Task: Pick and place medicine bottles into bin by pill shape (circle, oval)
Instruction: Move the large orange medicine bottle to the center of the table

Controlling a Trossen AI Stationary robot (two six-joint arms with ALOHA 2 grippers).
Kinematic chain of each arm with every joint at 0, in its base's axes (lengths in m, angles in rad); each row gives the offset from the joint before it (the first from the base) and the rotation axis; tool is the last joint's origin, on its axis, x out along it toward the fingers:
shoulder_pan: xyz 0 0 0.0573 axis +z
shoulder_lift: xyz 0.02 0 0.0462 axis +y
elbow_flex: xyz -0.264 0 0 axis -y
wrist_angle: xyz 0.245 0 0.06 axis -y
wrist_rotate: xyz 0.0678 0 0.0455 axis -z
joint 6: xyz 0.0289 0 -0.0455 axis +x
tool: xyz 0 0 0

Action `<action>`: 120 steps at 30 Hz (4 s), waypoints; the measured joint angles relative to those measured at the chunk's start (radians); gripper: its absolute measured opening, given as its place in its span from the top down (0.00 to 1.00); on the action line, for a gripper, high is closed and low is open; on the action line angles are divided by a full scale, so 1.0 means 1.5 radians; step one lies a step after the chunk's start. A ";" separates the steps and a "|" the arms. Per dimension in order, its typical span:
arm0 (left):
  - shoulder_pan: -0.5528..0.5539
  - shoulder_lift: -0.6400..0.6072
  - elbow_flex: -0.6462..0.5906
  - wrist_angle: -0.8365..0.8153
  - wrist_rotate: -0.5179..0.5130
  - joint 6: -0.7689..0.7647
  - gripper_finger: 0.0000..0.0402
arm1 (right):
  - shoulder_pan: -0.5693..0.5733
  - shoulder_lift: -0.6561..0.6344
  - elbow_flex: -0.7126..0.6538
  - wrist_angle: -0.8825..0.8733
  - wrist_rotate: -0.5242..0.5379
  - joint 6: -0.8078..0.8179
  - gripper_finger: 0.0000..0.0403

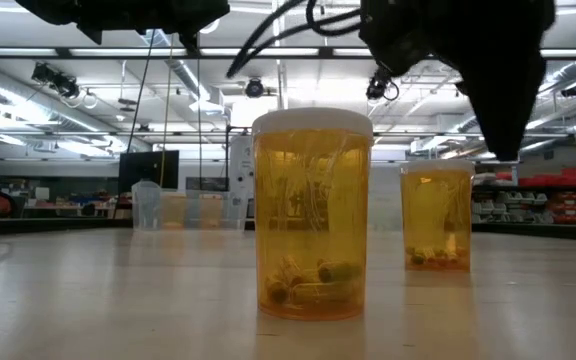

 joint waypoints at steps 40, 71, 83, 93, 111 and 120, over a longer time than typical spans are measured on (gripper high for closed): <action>0.000 0.000 0.000 0.000 0.000 0.000 0.83 | -0.015 0.080 0.000 0.128 0.106 -0.022 0.45; 0.000 0.000 0.000 0.000 0.000 0.000 0.86 | -0.200 0.080 0.000 0.191 0.142 -0.265 0.48; 0.000 0.000 0.000 0.000 0.000 0.000 0.83 | -0.279 0.080 0.000 0.224 0.140 -0.365 0.48; 0.000 0.000 0.000 0.000 0.000 0.000 0.85 | -0.351 0.080 0.000 0.242 0.139 -0.434 0.48; 0.000 0.000 0.000 0.000 0.000 0.000 0.85 | -0.389 0.080 0.001 0.297 0.120 -0.483 0.48; 0.000 0.000 0.000 0.000 0.000 0.000 0.84 | -0.394 0.080 0.001 0.297 0.109 -0.485 0.47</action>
